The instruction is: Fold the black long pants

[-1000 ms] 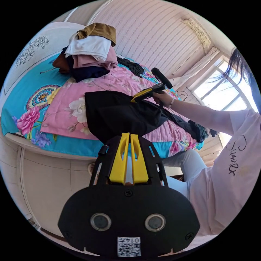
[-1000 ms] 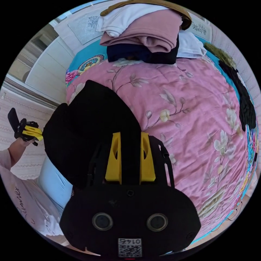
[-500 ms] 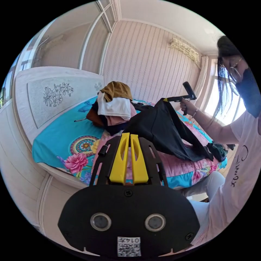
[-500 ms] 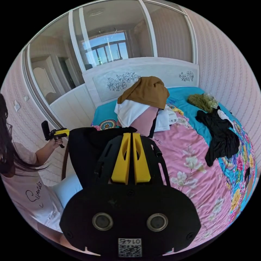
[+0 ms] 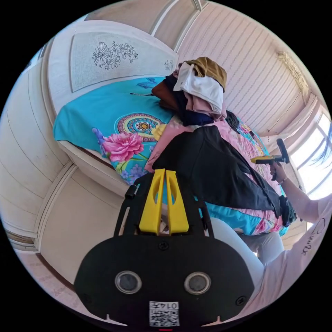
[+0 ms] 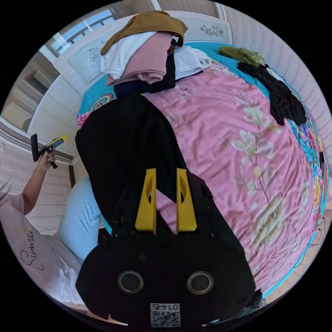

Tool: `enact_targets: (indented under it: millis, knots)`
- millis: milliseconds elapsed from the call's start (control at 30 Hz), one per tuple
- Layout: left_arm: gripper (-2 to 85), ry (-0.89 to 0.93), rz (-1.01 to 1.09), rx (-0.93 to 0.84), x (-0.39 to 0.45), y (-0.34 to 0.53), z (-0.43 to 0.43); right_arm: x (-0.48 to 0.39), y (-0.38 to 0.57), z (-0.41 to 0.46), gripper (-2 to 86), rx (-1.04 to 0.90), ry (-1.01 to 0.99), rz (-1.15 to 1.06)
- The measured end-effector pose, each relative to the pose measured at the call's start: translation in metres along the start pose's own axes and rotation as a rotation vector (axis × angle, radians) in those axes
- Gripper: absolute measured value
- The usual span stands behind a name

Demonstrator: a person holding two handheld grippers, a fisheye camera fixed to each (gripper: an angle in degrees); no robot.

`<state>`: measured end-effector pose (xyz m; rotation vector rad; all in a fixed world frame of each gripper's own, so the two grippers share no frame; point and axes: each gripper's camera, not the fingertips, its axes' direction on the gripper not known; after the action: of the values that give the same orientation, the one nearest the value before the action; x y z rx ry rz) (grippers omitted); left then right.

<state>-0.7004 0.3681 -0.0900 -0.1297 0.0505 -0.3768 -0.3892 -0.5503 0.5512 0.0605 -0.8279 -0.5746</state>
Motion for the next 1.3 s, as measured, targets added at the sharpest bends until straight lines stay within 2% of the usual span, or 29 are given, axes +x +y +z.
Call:
enact_targets:
  millis: [133,200,267,333,400,500,667,833,967,1000,1067,1200,1300]
  knots:
    - [5.0,-0.028,0.068,-0.014,0.004,-0.041,0.024,0.011,0.026,0.015,9.0,-0.038,0.008,0.040]
    - [7.7,-0.059,0.023,-0.180,0.001,-0.054,0.071,0.000,0.013,0.019,9.2,-0.006,-0.038,0.005]
    - [6.9,-0.006,-0.054,-0.279,-0.003,-0.049,0.100,-0.016,-0.006,0.021,9.3,0.029,-0.049,-0.055]
    - [0.5,0.030,-0.023,-0.253,0.005,-0.043,0.101,-0.034,-0.027,0.023,9.4,0.062,-0.067,-0.117]
    - [-0.5,0.110,0.060,-0.212,0.026,-0.031,0.094,-0.061,-0.058,0.025,9.7,0.101,-0.109,-0.213]
    - [-0.9,0.152,0.160,-0.283,0.055,-0.008,0.108,-0.098,-0.100,0.028,10.6,0.121,-0.132,-0.326]
    - [-1.0,0.072,0.288,-0.288,0.088,0.025,0.129,-0.158,-0.154,0.044,11.1,0.135,-0.154,-0.447]
    - [-1.0,0.089,0.282,-0.247,0.095,0.036,0.137,-0.220,-0.176,0.089,12.1,-0.006,-0.081,-0.583]
    - [-1.0,0.130,0.335,-0.249,0.097,0.040,0.141,-0.239,-0.163,0.169,11.7,-0.411,0.114,-0.666]
    - [-1.0,0.144,0.332,-0.260,0.092,0.041,0.142,-0.234,-0.150,0.176,11.5,-0.422,0.120,-0.660]
    - [-1.0,0.154,0.324,-0.257,0.087,0.044,0.142,-0.226,-0.132,0.162,10.3,-0.312,0.097,-0.640]
    - [-1.0,0.213,0.301,-0.235,0.085,0.052,0.144,-0.206,-0.094,0.141,1.7,-0.286,0.051,-0.614]
    - [-1.0,0.231,0.290,-0.200,0.088,0.055,0.143,-0.196,-0.082,0.113,0.3,-0.203,0.010,-0.540]
